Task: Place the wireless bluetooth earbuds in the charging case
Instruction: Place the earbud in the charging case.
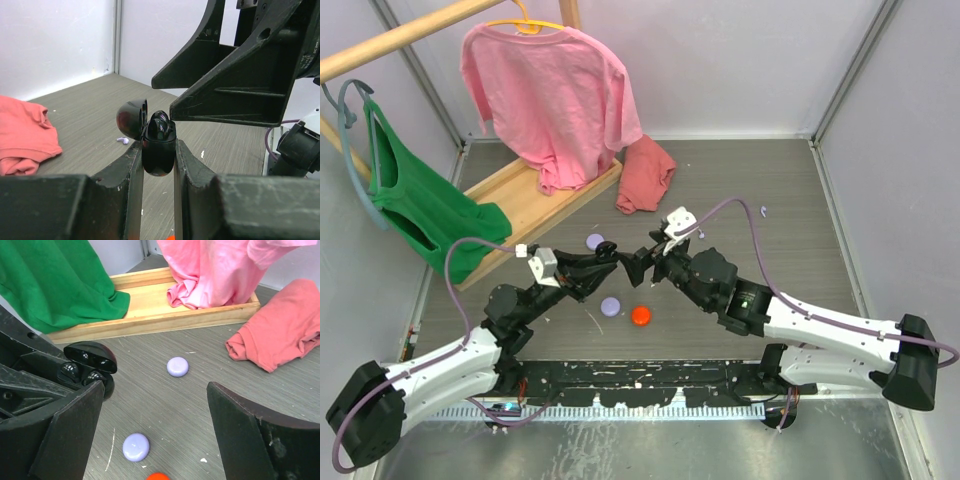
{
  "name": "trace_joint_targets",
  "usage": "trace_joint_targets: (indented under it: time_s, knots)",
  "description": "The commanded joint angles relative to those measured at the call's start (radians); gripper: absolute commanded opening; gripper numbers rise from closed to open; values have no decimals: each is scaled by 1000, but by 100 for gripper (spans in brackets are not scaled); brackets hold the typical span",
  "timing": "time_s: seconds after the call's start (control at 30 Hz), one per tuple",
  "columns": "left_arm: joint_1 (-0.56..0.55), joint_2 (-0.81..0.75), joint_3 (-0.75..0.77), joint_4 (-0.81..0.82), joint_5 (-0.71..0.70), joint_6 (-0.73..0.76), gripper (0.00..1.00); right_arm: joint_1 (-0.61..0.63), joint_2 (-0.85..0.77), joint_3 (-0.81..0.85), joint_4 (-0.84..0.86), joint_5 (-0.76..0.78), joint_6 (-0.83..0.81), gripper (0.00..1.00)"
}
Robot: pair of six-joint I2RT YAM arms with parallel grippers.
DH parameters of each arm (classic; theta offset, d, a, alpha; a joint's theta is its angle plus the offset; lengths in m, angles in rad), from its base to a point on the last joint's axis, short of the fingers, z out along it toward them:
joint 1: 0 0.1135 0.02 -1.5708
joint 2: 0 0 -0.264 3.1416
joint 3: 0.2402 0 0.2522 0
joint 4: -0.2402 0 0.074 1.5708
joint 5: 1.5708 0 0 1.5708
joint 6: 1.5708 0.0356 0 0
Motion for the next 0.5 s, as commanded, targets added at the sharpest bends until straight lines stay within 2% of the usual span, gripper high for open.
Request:
trace_joint_targets:
  time_s: [0.0, 0.17, 0.37, 0.47]
  knots:
    - [1, -16, 11, 41, 20, 15, 0, 4, -47, -12, 10, 52, -33, 90]
    - [0, 14, 9, 34, 42, 21, 0, -6, -61, 19, -25, -26, -33, 91]
    - [0, 77, 28, 22, 140, 20, 0, -54, -50, 91, -94, -274, 12, 92]
    - [0, 107, 37, 43, 173, 9, 0, -125, -46, 102, -93, -433, 68, 92]
